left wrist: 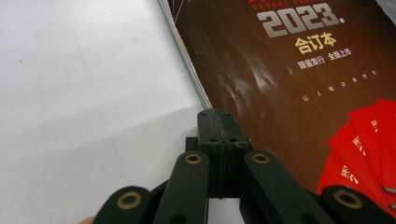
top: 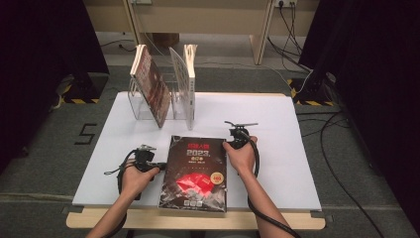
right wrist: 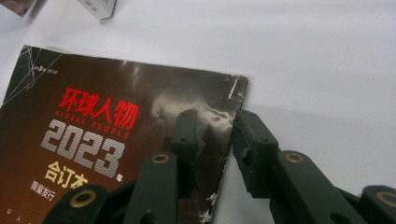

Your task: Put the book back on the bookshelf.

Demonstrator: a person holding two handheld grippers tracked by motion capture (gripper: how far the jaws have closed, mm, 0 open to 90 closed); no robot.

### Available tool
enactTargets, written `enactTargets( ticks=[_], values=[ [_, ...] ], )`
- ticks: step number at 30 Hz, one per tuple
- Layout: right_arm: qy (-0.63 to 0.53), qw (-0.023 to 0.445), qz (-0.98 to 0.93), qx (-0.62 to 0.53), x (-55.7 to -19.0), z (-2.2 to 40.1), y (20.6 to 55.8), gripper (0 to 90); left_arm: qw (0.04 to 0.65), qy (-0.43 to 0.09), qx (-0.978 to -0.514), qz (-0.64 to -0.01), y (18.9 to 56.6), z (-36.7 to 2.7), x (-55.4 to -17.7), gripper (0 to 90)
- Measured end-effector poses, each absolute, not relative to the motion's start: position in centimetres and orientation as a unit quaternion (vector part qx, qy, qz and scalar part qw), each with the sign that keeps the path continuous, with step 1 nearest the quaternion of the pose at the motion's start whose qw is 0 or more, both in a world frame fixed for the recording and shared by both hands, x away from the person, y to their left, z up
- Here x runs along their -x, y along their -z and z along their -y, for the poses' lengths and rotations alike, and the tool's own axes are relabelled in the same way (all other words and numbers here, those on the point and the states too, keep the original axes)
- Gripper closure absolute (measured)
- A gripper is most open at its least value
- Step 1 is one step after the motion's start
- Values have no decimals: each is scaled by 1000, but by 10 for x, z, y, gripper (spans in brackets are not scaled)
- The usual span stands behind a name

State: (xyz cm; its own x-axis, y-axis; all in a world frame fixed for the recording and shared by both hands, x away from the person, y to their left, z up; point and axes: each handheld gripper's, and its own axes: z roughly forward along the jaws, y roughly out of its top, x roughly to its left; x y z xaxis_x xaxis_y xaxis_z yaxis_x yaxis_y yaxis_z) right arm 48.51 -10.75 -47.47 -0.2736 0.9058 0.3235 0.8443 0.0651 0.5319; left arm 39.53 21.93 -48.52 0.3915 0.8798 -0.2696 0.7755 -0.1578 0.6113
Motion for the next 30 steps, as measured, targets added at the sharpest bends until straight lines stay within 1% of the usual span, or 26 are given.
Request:
enactTargets(
  ticks=[2, 5, 11, 13, 20, 25, 30],
  values=[
    [-333, 47, -720, -607, -488, 109, 474, 691, 352, -68, -755, -549, 485, -221, -396, 891],
    [-342, 61, -715, -607, -495, 113, 473, 660, 350, -70, -755, -550, 485, -219, -394, 892],
    [-341, 65, -716, -605, -506, 114, 470, 650, 357, -63, -750, -553, 486, -221, -392, 891],
    [-341, 60, -717, -605, -508, 112, 471, 650, 362, -55, -745, -557, 486, -224, -393, 884],
    [-336, 53, -718, -607, -512, 107, 476, 643, 387, -67, -726, -564, 478, -228, -393, 773],
    [-332, 51, -720, -608, -515, 106, 475, 640, 386, -58, -730, -561, 482, -222, -392, 684],
    [-343, 45, -714, -608, -515, 107, 477, 631, 375, -57, -743, -552, 484, -219, -393, 683]
  ],
)
